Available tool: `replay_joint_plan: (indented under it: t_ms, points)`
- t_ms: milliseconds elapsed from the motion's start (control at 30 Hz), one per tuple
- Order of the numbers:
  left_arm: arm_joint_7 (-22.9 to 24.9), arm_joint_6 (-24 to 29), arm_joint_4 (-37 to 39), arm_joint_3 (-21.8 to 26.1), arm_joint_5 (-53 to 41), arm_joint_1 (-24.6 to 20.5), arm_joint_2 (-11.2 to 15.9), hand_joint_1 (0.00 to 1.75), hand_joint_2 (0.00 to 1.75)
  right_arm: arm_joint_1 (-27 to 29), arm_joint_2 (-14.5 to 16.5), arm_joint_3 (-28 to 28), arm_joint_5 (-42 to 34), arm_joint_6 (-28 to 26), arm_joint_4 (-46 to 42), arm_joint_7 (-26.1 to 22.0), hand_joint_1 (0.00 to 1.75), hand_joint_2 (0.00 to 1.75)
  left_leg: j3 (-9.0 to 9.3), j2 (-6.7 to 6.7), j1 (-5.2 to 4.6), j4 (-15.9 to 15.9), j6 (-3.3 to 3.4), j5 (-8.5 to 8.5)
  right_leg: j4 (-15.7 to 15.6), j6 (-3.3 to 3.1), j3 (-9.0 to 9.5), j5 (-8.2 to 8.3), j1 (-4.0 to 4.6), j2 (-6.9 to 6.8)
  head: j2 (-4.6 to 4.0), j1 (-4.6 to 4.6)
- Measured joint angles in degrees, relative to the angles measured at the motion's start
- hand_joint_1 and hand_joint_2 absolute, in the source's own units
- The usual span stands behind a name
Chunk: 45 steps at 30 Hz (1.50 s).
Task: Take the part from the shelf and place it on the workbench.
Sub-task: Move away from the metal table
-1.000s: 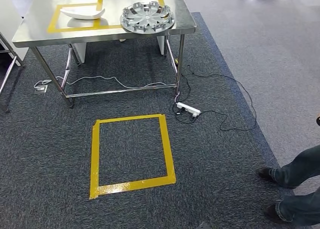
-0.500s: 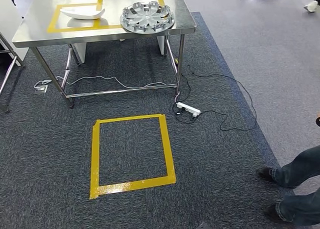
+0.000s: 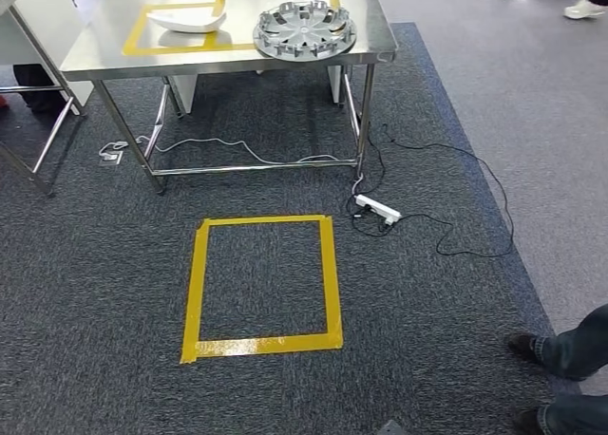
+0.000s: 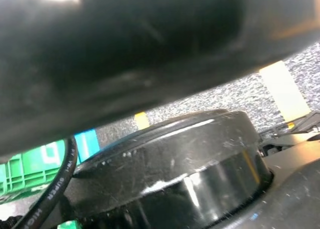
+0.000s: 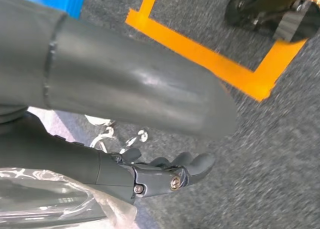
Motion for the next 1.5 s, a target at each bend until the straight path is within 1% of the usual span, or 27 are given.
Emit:
replay_joint_plan:
  t_ms: [67, 133, 200, 300, 367, 433, 500, 533, 600, 667, 700, 733, 800, 833, 900, 967, 1000, 1033, 1100, 1167, 1200, 1267, 1367, 1400, 1433, 1467, 1500]
  points:
    - [0.1, 0.0, 0.0, 0.0, 0.0, 0.0, 0.0, 0.00, 0.00, 0.1, 0.0, 0.0, 0.0, 0.0, 0.0, 0.0, 0.00, 0.00, -0.02, 0.08, -0.02, -0.2, 1.78, 0.77, 0.0, -0.33, -0.04, 0.19, 0.21, -0.12, -0.01, -0.19]
    - [0.1, 0.0, 0.0, 0.0, 0.0, 0.0, 0.0, 0.00, 0.00, 0.0, 0.0, 0.0, 0.1, 0.0, 0.0, 0.0, 0.00, 0.00, -0.05, 0.10, 0.00, -0.3, 2.47, 1.41, 0.1, -0.57, -0.07, 0.25, 0.44, -0.19, -0.01, -0.24]
    - [0.1, 0.0, 0.0, 0.0, 0.0, 0.0, 0.0, 0.00, 0.00, 0.0, 0.0, 0.0, 0.2, -0.2, 0.0, 0.1, 0.00, 0.00, -0.01, 0.10, 0.12, -0.4, 1.84, 1.54, 0.1, -0.75, -0.09, 0.20, 0.65, -0.25, -0.01, -0.28]
    - [0.1, 0.0, 0.0, -0.1, -0.1, 0.0, -0.1, 0.00, 0.00, -0.1, 0.0, 0.0, 0.3, -0.6, 0.0, 0.3, 0.00, 0.00, 0.03, 0.10, 0.53, -0.8, -1.33, 1.43, 0.2, -0.92, -0.18, 0.10, 0.90, -0.28, -0.01, -0.25]
    - [0.1, 0.0, 0.0, -0.1, -0.1, 0.0, -0.1, 0.00, 0.00, -0.1, 0.0, 0.0, 0.3, -0.7, 0.0, 0.3, 0.00, 0.00, -0.02, 0.10, 0.67, -0.8, -2.57, 1.30, 0.2, -0.95, -0.23, 0.07, 0.95, -0.29, -0.01, -0.23]
    - [0.1, 0.0, 0.0, -0.1, -0.1, 0.0, -0.2, 0.00, 0.00, -0.1, 0.0, 0.0, 0.3, -0.7, 0.0, 0.3, 0.00, 0.00, -0.04, 0.10, 0.48, -0.9, -2.10, 1.23, -0.5, -0.62, 0.04, 0.31, 0.69, -0.35, -0.01, -0.26]
    - [0.1, 0.0, 0.0, -0.1, -0.1, 0.0, -0.2, 0.00, 0.00, -0.1, 0.1, 0.0, 0.3, -1.0, 0.0, 0.4, 0.00, 0.00, 1.17, 0.14, 0.62, -3.0, -0.81, 2.10, -1.1, -0.18, 0.80, 0.24, 0.58, -0.75, -0.01, -0.37]
    - [0.1, 0.1, 0.0, -0.1, -0.1, 0.0, -0.3, 0.00, 0.00, -0.2, 0.1, 0.0, 0.4, -1.2, 0.0, 0.4, 0.00, 0.00, 1.90, 0.17, 0.73, -4.5, -0.16, 2.78, -0.4, -0.01, 0.67, -0.65, 0.74, -1.05, 0.00, -0.31]
    - [-0.1, 0.1, 0.0, -0.1, -0.1, 0.0, -0.3, 0.00, 0.00, -0.4, 0.1, 0.0, 0.5, -1.5, 0.0, 0.4, 0.00, 0.00, 2.40, 0.18, 0.87, -5.9, 0.22, 3.58, 4.7, 0.14, -1.73, -4.21, 0.94, -1.47, -0.01, 0.14]
    - [-0.2, 0.0, 0.0, -0.1, -0.1, 0.1, -0.4, 0.00, 0.00, -0.5, 0.1, 0.0, 0.6, -1.7, 0.0, 0.5, 0.00, 0.00, 1.83, -0.10, 0.95, -5.7, 0.06, 3.67, 10.7, 0.57, -4.75, -7.04, 0.78, -1.53, 0.00, 0.36]
    - [-0.2, 0.0, 0.0, -0.1, -0.1, 0.2, -0.4, 0.00, 0.00, -0.4, 0.1, 0.0, 0.7, -1.8, 0.0, 0.5, 0.00, 0.00, 1.50, -0.42, 1.07, -5.4, -0.18, 3.66, 11.5, 0.86, -5.15, -6.86, 0.61, -1.54, 0.01, 0.38]
    - [-0.2, 0.0, 0.0, -0.1, -0.1, 0.2, -0.4, 0.00, 0.00, -0.4, 0.0, 0.0, 0.7, -1.9, 0.0, 0.6, 0.00, 0.00, 1.14, -0.88, 1.29, -4.9, -0.53, 3.60, 10.2, 1.20, -4.46, -5.63, 0.38, -1.49, 0.01, 0.37]
    - [-0.3, 0.0, 0.0, -0.1, -0.1, 0.2, -0.4, 0.00, 0.00, -0.3, 0.0, 0.0, 0.8, -2.0, 0.0, 0.7, 0.00, 0.00, 0.12, -2.02, 1.82, -3.3, -1.68, 3.21, 4.1, 2.04, -1.04, -2.31, -0.16, -0.18, 0.02, 0.49]
    - [-0.3, 0.1, 0.0, -0.1, -0.1, 0.2, -0.4, 0.00, 0.00, -0.3, 0.1, 0.0, 0.9, -2.1, 0.0, 0.7, 0.00, 0.00, -0.42, -2.53, 1.93, -2.2, -2.33, 2.81, 1.7, 1.96, 0.16, -1.39, -0.28, 0.79, 0.01, 0.72]
    - [-0.4, 0.1, 0.0, -0.1, -0.1, 0.2, -0.4, 0.00, 0.00, -0.3, 0.2, 0.0, 0.9, -2.1, 0.0, 0.7, 0.00, 0.00, -1.12, -3.27, 1.80, -0.9, -3.19, 2.34, 1.1, 0.68, 0.57, -1.38, -0.14, 1.70, 0.02, 0.56]
    - [-0.4, 0.2, 0.0, -0.1, -0.1, 0.4, -0.3, 0.00, 0.00, -0.3, 0.2, 0.0, 0.7, -2.1, 0.0, 0.8, 0.00, 0.00, -1.39, -3.92, 1.83, -0.6, -3.54, 2.50, 1.7, -0.99, 0.39, -1.32, -0.02, 0.45, 0.04, -0.31]
    - [-0.4, 0.2, 0.0, -0.1, -0.1, 0.5, -0.3, 0.00, 0.00, -0.3, 0.2, 0.0, 0.6, -2.1, 0.0, 0.8, 0.00, 0.00, -1.69, -3.16, 1.79, 0.0, -3.54, 2.20, 1.9, -1.47, 0.28, -1.24, 0.10, -0.29, 0.02, -0.74]
    - [-0.4, 0.2, 0.0, -0.1, -0.1, 0.6, -0.3, 0.00, 0.00, -0.3, 0.2, 0.0, 0.4, -2.1, 0.0, 0.8, 0.00, 0.00, -2.44, -1.72, 1.65, 1.6, -3.42, 1.16, 2.0, -1.86, 0.15, -1.11, 0.21, -1.11, 0.02, -1.10]
    - [-0.4, 0.2, 0.0, -0.1, -0.1, 0.5, -0.3, 0.00, 0.00, -0.2, 0.2, 0.0, 0.2, -2.1, 0.0, 0.7, 0.00, 0.00, -5.35, 1.97, 1.12, 8.6, -2.84, -3.03, 2.0, -2.28, -0.19, -0.98, 0.65, -2.93, -0.02, -1.67]
    - [-0.4, 0.2, 0.0, -0.1, -0.1, 0.5, -0.3, 0.00, 0.00, 0.1, 0.2, 0.0, 0.1, -2.0, 0.0, 0.8, 0.00, 0.00, -8.35, 3.28, 0.81, 16.5, -2.24, -6.91, 2.0, -2.39, -0.40, -1.01, 1.24, -5.03, -0.03, -1.80]
    - [-0.4, 0.3, 0.0, -0.1, -0.1, 0.5, -0.3, 0.00, 0.00, 0.1, 0.2, 0.0, 0.1, -2.0, 0.0, 0.8, 0.00, 0.00, -8.71, 3.46, 0.64, 18.3, -1.85, -7.48, 2.0, -2.44, -0.35, -1.04, 1.52, -6.04, -0.03, -1.78]
    - [-0.4, 0.4, 0.0, -0.1, 0.0, 0.7, -0.3, 0.00, 0.00, 0.0, 0.2, 0.0, 0.1, -2.0, 0.0, 0.8, 0.00, 0.00, -6.17, 4.01, -0.04, 15.0, -0.64, -5.41, 2.0, -2.52, 0.03, -1.11, 2.01, -7.80, -0.03, -1.80]
    - [-0.4, 0.4, 0.0, -0.1, 0.0, 0.6, -0.3, 0.00, 0.00, -0.2, 0.2, 0.0, 0.0, -1.9, 0.0, 0.8, 0.00, 0.00, -0.48, 8.38, -1.89, 4.7, 1.85, -1.85, 2.0, -2.38, 0.45, -1.50, 2.55, -10.08, -0.04, -1.77]
    - [-0.4, 0.4, 0.0, -0.1, 0.0, 0.6, -0.2, 0.00, 0.00, -0.3, 0.2, 0.0, 0.1, -1.9, 0.0, 0.8, 0.00, 0.00, 0.13, 9.43, -2.31, 3.2, 2.17, -1.87, 1.9, -2.24, 0.47, -1.62, 2.68, -10.82, -0.04, -1.71]
    - [-0.4, 0.4, 0.0, -0.1, 0.0, 0.6, -0.2, 0.00, 0.00, -0.4, 0.2, 0.0, 0.1, -1.9, 0.0, 0.8, 0.00, 0.00, 0.18, 9.42, -2.49, 2.7, 2.13, -2.15, 1.8, -2.06, 0.54, -1.67, 2.82, -11.59, -0.04, -1.70]
    - [-0.4, 0.4, 0.0, -0.1, 0.0, 0.7, -0.3, 0.00, 0.00, -0.6, 0.2, 0.0, 0.1, -1.9, -0.1, 0.8, 0.00, 0.00, 0.21, 8.63, -2.47, 2.2, 1.94, -2.18, 1.7, -1.84, 0.75, -1.74, 2.81, -12.34, -0.03, -1.68]
    - [-0.3, 0.4, 0.0, -0.1, 0.0, 0.8, -0.3, 0.00, 0.00, -0.7, 0.2, 0.0, 0.2, -1.9, -0.1, 0.8, 0.00, 0.00, 0.23, 7.83, -2.35, 1.9, 1.84, -2.03, 1.8, -1.56, 0.81, -2.01, 2.73, -11.79, -0.04, -1.56]
